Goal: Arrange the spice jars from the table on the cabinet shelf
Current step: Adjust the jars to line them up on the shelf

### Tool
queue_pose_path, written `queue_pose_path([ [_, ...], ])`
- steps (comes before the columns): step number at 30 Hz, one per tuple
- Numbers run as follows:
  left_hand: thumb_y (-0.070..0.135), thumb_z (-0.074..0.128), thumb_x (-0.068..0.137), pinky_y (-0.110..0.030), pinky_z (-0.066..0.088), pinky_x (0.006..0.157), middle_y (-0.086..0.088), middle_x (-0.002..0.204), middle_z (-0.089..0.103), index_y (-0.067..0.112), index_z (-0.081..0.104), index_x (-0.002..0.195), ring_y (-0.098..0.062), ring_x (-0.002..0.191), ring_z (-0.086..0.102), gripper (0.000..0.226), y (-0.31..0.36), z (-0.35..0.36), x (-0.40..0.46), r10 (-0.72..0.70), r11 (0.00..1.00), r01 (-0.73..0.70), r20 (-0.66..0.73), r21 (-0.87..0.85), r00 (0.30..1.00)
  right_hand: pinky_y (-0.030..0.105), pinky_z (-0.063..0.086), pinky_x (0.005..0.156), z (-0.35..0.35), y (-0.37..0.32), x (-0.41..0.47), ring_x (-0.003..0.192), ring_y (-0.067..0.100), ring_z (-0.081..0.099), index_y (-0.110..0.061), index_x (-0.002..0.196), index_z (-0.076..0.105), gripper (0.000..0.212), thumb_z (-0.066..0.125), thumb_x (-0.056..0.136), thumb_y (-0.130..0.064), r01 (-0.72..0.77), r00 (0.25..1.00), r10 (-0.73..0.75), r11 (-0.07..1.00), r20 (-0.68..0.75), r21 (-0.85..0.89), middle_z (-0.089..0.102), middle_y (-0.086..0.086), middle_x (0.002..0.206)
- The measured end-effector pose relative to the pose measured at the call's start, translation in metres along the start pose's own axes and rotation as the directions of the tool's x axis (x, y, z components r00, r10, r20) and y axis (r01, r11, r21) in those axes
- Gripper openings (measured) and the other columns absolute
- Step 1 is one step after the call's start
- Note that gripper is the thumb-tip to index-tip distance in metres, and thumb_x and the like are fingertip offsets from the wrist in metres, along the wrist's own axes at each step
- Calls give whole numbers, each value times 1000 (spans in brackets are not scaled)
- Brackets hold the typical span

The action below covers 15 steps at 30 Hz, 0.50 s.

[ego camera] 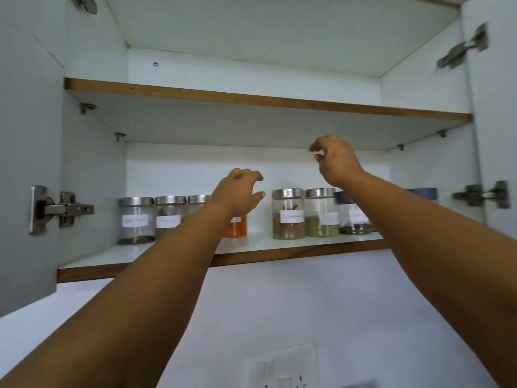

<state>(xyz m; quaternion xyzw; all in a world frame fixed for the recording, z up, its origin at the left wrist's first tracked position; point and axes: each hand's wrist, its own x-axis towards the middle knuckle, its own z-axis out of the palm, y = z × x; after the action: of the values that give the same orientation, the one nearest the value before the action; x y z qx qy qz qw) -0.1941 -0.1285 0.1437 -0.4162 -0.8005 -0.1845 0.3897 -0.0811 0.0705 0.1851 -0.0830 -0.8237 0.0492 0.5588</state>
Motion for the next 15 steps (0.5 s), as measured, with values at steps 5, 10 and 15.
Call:
queue_pose_path([
  [5, 31, 50, 99, -38, 36, 107, -4, 148, 41, 17, 41, 142, -25, 135, 38, 46, 52, 3, 9, 33, 999, -36, 91, 32, 995, 36, 42, 102, -11, 24, -15, 123, 31, 51, -8, 134, 55, 37, 53, 97, -5, 68, 954, -21, 987, 300, -147, 51, 14, 137],
  [10, 29, 49, 99, -37, 43, 99, -9, 137, 46, 12, 46, 136, -28, 120, 49, 40, 89, 18, 18, -25, 984, 0, 135, 178, 991, 35, 37, 107, 3, 48, -25, 132, 28, 44, -14, 146, 39, 53, 42, 96, 5, 117, 896, -54, 986, 441, -118, 43, 10, 147],
  [15, 13, 39, 100, -41, 39, 105, -12, 144, 40, 9, 38, 141, -32, 129, 42, 42, 105, 34, 26, -184, 957, 113, 255, 269, 949, 32, 42, 79, 14, 79, -29, 97, 24, 51, -13, 135, 41, 43, 39, 96, 5, 166, 866, -130, 986, 483, -32, 55, 14, 126],
])
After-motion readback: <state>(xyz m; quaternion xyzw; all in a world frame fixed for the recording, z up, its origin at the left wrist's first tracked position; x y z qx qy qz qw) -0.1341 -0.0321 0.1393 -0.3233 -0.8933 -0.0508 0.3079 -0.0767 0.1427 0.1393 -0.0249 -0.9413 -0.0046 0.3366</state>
